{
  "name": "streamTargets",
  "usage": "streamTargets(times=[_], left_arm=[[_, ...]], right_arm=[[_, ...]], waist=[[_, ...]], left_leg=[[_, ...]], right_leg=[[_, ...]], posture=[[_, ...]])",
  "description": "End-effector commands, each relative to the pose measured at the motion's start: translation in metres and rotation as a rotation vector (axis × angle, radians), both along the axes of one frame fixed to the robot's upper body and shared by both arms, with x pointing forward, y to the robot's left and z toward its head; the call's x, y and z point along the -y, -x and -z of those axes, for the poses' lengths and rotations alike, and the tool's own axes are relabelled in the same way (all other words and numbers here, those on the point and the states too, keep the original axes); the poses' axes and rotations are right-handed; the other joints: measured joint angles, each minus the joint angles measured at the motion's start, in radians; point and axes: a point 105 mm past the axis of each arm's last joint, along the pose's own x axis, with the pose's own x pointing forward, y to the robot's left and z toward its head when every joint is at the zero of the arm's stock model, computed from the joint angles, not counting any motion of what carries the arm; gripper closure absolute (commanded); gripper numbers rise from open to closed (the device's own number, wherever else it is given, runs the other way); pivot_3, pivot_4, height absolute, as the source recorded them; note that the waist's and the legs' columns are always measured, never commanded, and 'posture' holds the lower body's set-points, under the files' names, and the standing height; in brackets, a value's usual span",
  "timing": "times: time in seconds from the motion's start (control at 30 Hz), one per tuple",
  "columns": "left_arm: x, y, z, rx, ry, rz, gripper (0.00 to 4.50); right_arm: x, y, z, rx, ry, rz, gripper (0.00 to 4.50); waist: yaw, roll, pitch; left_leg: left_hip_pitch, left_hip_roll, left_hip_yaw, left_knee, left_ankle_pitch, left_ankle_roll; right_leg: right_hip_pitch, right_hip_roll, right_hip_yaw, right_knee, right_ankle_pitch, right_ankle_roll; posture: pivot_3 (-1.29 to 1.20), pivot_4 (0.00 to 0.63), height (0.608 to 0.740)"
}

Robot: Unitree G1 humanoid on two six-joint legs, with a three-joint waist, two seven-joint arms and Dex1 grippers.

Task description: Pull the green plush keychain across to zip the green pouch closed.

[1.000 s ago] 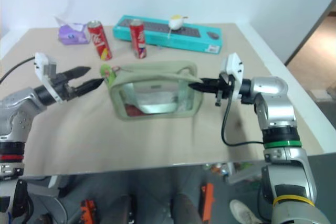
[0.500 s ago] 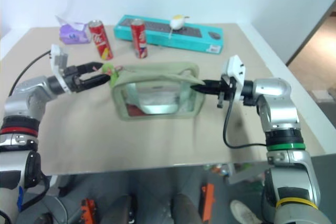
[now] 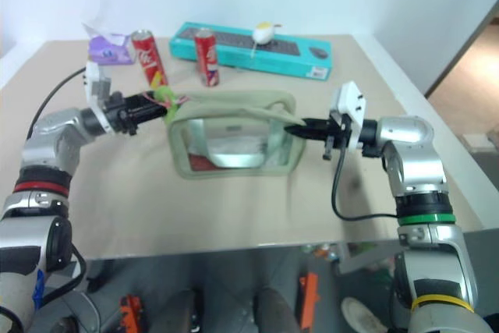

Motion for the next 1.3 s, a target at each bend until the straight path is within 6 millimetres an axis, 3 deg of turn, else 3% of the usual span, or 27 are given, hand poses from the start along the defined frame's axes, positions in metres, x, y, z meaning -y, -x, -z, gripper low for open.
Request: streamTargets(times=[0.03, 0.1, 0.33, 0.57, 0.7, 0.97, 1.27, 1.3], left_arm=[[-0.008, 0.01, -0.032, 0.096, 0.029, 0.0, 3.92], [-0.009, 0.016, -0.035, 0.104, 0.016, 0.005, 4.44], [-0.011, 0.026, -0.048, 0.142, 0.024, -0.009, 4.44], [0.019, 0.025, -0.072, 0.24, 0.046, 0.025, 4.44], [0.057, 0.029, -0.085, 0.262, 0.06, 0.121, 4.44], [0.113, 0.04, -0.075, 0.239, -0.009, 0.279, 4.44], [0.115, 0.031, -0.051, 0.142, -0.158, 0.282, 4.44], [0.114, 0.033, -0.05, 0.124, -0.163, 0.3, 4.13]], right_arm=[[0.004, 0.001, -0.012, 0.045, 0.012, 0.01, 4.5], [0.004, 0.001, -0.01, 0.041, 0.015, 0.008, 4.5], [0.004, -0.001, -0.008, 0.037, 0.017, 0.012, 4.5], [0.004, -0.002, -0.007, 0.036, 0.02, 0.014, 4.5], [0.007, -0.003, -0.008, 0.04, 0.018, 0.021, 4.5], [0.008, -0.003, -0.008, 0.049, 0.017, 0.029, 4.5], [0.01, -0.001, -0.007, 0.06, 0.017, 0.041, 4.5], [0.011, -0.001, -0.007, 0.06, 0.017, 0.042, 4.5]], waist=[[0.0, 0.0, 0.0], [-0.001, 0.0, 0.0], [0.0, 0.0, 0.0], [0.0, 0.0, 0.0], [0.001, 0.0, 0.0], [0.0, 0.0, 0.0], [-0.001, 0.0, 0.0], [-0.001, 0.0, 0.0]], left_leg=[[0.0, 0.0, 0.0, 0.0, 0.0, 0.0], [0.0, 0.0, 0.0, 0.0, 0.0, 0.0], [0.0, 0.0, -0.001, 0.001, 0.0, 0.0], [0.0, 0.0, -0.001, 0.002, 0.0, 0.0], [0.0, 0.0, -0.001, 0.002, 0.0, 0.0], [0.0, -0.001, -0.001, 0.002, 0.0, 0.0], [0.001, -0.001, -0.001, 0.002, 0.0, 0.0], [0.0, -0.001, -0.001, 0.002, 0.0, 0.0]], right_leg=[[0.0, 0.0, 0.0, 0.0, 0.0, 0.0], [0.0, 0.0, 0.0, 0.0, 0.0, 0.0], [0.001, 0.0, 0.0, 0.001, 0.0, 0.0], [0.001, 0.0, 0.0, 0.001, 0.0, 0.001], [0.001, 0.0, 0.0, 0.0, 0.0, 0.001], [0.001, 0.0, 0.0, 0.001, 0.001, 0.001], [0.001, 0.0, 0.0, 0.001, 0.0, 0.002], [0.001, 0.0, 0.0, 0.001, 0.0, 0.002]], posture=[[0.0, 0.15, 0.74], [0.0, 0.15, 0.74], [0.0, 0.15, 0.74], [0.0, 0.15, 0.74], [0.0, 0.15, 0.74], [0.0, 0.15, 0.74], [0.0, 0.15, 0.74], [0.0, 0.15, 0.74]])
